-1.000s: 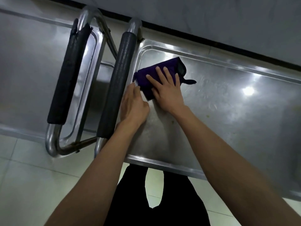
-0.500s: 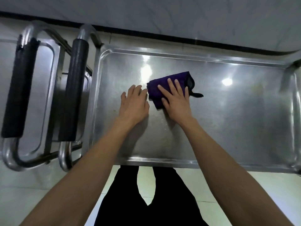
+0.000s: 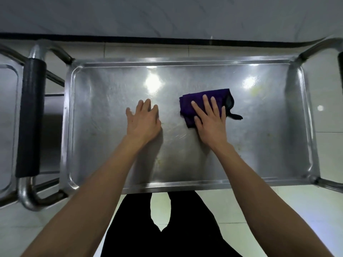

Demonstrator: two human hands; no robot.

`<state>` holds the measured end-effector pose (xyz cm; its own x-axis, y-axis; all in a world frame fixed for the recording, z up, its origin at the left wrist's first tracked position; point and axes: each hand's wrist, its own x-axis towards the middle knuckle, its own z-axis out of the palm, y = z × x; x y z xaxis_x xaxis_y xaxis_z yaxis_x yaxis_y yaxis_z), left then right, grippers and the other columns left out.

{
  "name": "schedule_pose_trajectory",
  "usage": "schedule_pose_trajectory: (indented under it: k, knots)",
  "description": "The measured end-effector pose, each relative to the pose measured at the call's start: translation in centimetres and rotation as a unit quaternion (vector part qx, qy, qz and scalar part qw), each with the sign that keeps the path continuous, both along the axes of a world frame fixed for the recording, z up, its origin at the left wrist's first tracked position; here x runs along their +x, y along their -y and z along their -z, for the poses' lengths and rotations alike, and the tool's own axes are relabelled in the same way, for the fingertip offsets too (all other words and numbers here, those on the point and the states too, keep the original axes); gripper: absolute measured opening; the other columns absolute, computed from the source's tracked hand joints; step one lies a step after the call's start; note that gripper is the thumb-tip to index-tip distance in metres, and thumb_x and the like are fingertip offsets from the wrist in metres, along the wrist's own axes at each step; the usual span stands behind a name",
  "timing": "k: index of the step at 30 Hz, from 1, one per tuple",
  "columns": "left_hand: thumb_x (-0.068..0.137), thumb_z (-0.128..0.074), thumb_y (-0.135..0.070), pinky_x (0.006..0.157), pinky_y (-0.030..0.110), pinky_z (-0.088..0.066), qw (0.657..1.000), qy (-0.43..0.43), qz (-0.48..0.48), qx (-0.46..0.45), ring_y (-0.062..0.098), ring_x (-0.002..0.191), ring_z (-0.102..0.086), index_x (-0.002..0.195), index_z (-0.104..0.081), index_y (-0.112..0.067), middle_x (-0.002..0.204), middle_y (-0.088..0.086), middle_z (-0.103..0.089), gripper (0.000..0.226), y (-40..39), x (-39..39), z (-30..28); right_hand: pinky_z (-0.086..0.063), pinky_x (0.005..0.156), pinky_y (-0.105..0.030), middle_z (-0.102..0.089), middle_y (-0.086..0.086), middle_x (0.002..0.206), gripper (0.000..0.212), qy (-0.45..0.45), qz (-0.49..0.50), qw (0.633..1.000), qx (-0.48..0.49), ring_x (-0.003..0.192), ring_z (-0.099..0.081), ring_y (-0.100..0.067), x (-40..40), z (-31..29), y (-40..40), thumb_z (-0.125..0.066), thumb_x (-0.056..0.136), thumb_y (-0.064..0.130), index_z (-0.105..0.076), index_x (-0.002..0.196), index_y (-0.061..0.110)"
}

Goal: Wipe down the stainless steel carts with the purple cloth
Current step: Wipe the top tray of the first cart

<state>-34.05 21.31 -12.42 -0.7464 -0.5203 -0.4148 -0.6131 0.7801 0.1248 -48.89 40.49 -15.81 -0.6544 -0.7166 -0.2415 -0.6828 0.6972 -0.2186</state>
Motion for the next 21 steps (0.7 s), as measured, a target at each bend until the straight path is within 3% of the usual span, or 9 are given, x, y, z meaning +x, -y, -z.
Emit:
schedule_pose_trajectory:
  k: [5,9,18,21]
  knots:
    - [0.096,-0.045,-0.029,0.111,0.067,-0.026,1.000,-0.027,0.010,0.010,0.028,0.140,-0.033,0.129,-0.054,-0.019,0.145,0.006,-0.041,0.036,0.8,1.1,0.4,-0.002,0.121,-0.060,-0.005,-0.001,0.168,0.051,-0.016,0.007,1.000,0.023,0.155,0.004,-0.026,2.2,0.4,0.2,-0.029,0.107,0.041,-0.018,0.157,0.039]
    - [0.098,-0.047,-0.029,0.114,0.063,-0.024,0.998,-0.060,0.020,0.024,0.029,0.147,-0.026,0.142,-0.045,-0.020,0.156,0.007,-0.035,0.046,1.8,3.9,0.9,-0.001,0.121,-0.062,-0.002,-0.002,0.168,0.052,-0.017,-0.015,0.999,0.037,0.154,0.007,-0.027,4.3,0.3,2.4,-0.026,0.107,0.044,-0.014,0.158,0.039]
    - [0.094,-0.054,-0.027,0.112,0.057,-0.030,0.984,-0.080,-0.160,-0.015,0.031,0.141,-0.034,0.129,-0.056,-0.017,0.151,0.010,-0.042,0.037,5.9,15.2,-0.2,-0.003,0.120,-0.063,-0.006,-0.003,0.168,0.052,-0.029,-0.101,0.994,0.022,0.154,0.002,-0.029,12.0,0.4,10.8,-0.030,0.107,0.039,-0.018,0.157,0.038]
    - [0.093,-0.055,-0.028,0.116,0.058,-0.025,0.974,-0.066,-0.213,-0.037,0.031,0.146,-0.027,0.131,-0.053,-0.017,0.155,0.009,-0.037,0.040,7.4,18.5,-0.3,-0.002,0.119,-0.064,-0.005,-0.004,0.168,0.053,-0.027,-0.144,0.989,0.021,0.154,0.003,-0.029,14.7,0.4,13.8,-0.030,0.107,0.037,-0.017,0.158,0.038]
